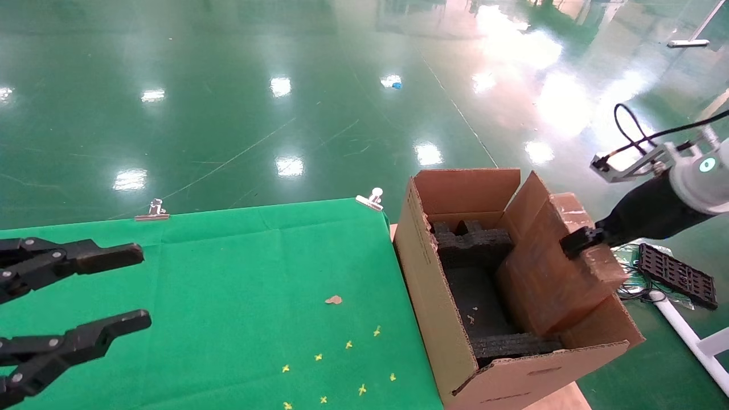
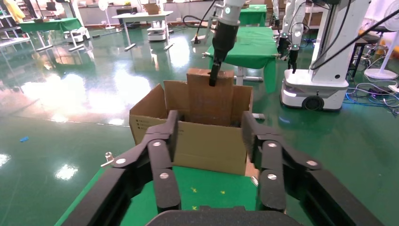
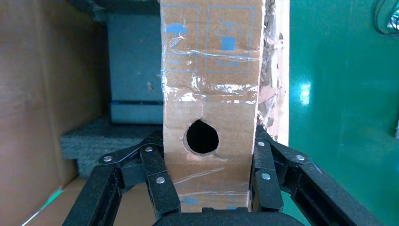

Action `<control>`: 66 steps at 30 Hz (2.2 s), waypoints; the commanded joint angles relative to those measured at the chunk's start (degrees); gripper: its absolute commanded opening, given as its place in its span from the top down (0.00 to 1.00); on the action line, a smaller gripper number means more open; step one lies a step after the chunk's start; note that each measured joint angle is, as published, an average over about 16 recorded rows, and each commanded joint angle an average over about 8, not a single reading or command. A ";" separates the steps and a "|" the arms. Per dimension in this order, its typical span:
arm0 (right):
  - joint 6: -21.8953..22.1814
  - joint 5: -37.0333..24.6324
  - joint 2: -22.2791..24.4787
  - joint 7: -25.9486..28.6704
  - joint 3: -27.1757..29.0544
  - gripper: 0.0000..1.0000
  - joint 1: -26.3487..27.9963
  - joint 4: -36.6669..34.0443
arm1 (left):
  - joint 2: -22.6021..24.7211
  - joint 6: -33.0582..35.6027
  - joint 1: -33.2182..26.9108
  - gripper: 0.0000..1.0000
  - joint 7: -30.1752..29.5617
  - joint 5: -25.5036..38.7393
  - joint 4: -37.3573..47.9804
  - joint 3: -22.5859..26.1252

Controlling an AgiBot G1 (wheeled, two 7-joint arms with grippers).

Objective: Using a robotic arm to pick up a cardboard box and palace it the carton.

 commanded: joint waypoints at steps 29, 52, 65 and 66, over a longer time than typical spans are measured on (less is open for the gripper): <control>13.91 7.26 -5.26 -5.28 3.67 0.00 -19.40 -8.93 | -0.04 -0.04 -0.02 0.00 0.05 -0.07 0.00 0.10; 10.74 8.40 -7.33 -8.75 4.48 0.00 -18.74 -15.16 | -0.07 -0.08 -0.04 0.00 0.09 -0.12 0.00 0.18; 6.02 7.39 -8.11 -14.16 4.36 0.00 -3.41 -15.33 | -0.09 -0.10 -0.05 0.00 0.11 -0.15 0.00 0.22; 5.62 7.32 -8.12 -14.72 4.38 0.00 -1.78 -15.20 | -0.09 -0.10 -0.05 0.00 0.11 -0.16 0.00 0.23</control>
